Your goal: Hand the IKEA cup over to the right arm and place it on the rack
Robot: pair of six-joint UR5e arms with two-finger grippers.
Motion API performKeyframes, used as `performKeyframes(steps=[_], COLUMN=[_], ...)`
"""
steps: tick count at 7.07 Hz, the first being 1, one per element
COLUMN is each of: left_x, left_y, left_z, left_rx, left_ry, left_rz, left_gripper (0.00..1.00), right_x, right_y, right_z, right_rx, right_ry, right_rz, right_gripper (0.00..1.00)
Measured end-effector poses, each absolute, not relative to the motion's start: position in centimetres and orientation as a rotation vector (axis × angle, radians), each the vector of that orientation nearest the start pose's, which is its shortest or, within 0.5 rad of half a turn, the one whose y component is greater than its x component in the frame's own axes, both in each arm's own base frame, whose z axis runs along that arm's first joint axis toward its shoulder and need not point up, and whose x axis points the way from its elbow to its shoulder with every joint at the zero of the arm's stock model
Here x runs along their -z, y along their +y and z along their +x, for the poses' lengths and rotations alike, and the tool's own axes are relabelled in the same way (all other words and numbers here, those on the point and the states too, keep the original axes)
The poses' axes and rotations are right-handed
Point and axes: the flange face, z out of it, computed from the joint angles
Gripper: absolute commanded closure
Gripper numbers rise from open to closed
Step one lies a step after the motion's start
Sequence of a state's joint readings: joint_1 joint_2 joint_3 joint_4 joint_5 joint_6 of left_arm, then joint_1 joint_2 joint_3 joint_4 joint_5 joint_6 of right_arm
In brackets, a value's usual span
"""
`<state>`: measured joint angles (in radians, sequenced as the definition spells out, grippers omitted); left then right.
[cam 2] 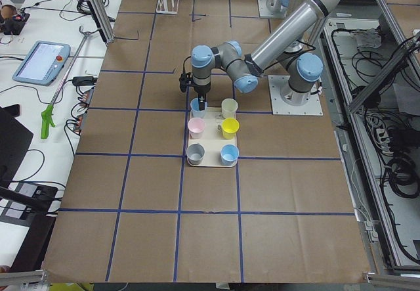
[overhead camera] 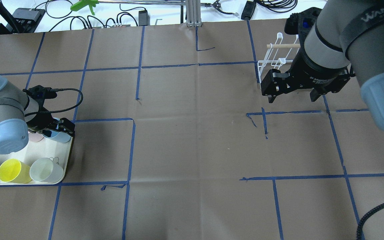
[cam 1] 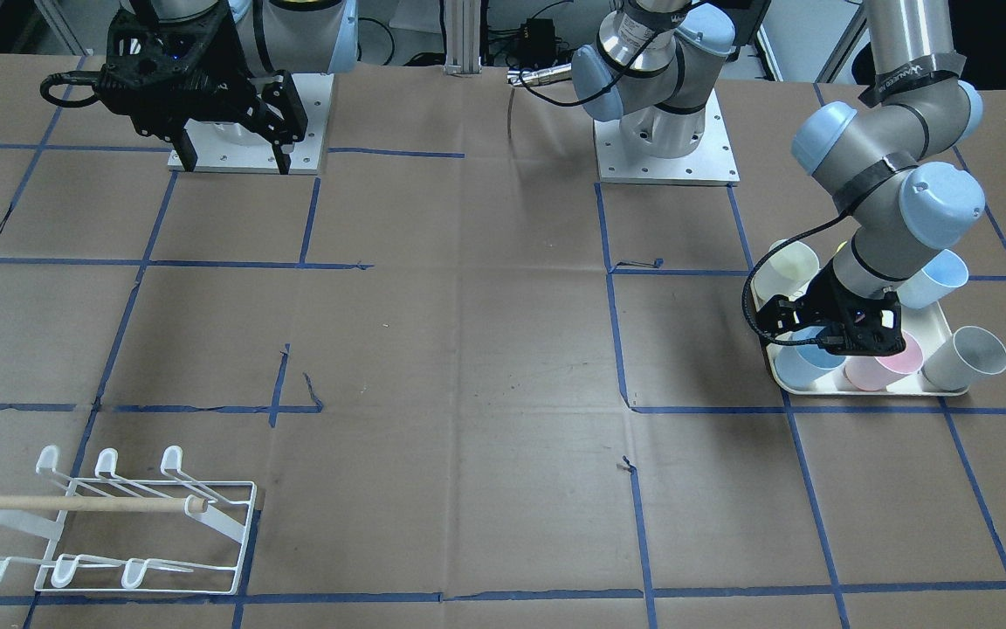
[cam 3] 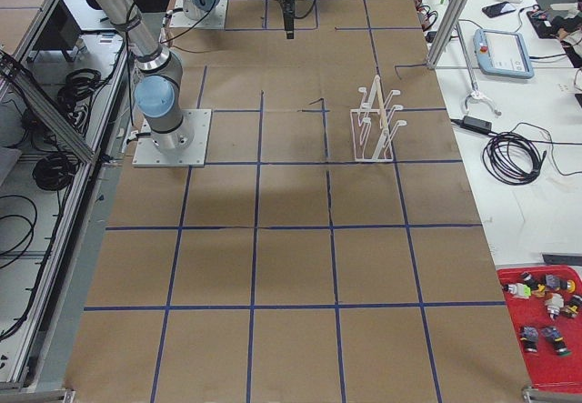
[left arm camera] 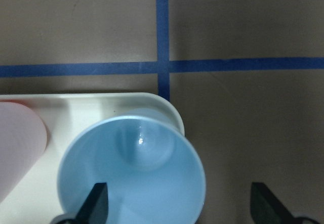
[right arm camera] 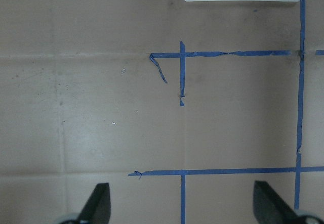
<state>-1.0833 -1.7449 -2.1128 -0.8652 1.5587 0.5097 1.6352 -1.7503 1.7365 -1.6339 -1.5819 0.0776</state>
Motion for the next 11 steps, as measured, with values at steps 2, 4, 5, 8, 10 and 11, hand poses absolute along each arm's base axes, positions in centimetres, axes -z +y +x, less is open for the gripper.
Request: performKeyframes(steps=[2, 4, 5, 8, 10, 11], left_x=[-23.1, -23.9, -24.2, -28.9, -36.0, -39.6], left_y=[-47.7, -47.8, -47.9, -48.4, -49.3, -50.3], left_z=[9.9, 9.9, 9.9, 10.2, 10.0, 9.1], left_rx=[0.022, 0.042, 0.049, 0.055, 0.007, 0.002], left_ry=[3.152, 3.145, 3.143, 3.136, 3.155, 3.156], left_rz=[0.039, 0.042, 0.045, 0.052, 0.07, 0.109], left_gripper=[0.92, 1.0, 1.0, 1.0, 1.0, 1.0], right_x=[-49.4, -49.4, -49.7, -50.0, -49.0, -48.2], right_y=[-41.4, -41.6, -42.0, -43.2, -43.3, -43.4], right_z=[15.9, 16.0, 16.1, 16.3, 17.1, 17.4], right_rx=[0.119, 0.14, 0.209, 0.502, 0.519, 0.564], right_ry=[3.142, 3.132, 3.115, 3.006, 2.888, 2.782], right_rz=[0.026, 0.076, 0.169, 0.407, 0.533, 0.653], right_gripper=[0.0, 0.01, 0.0, 0.01, 0.0, 0.0])
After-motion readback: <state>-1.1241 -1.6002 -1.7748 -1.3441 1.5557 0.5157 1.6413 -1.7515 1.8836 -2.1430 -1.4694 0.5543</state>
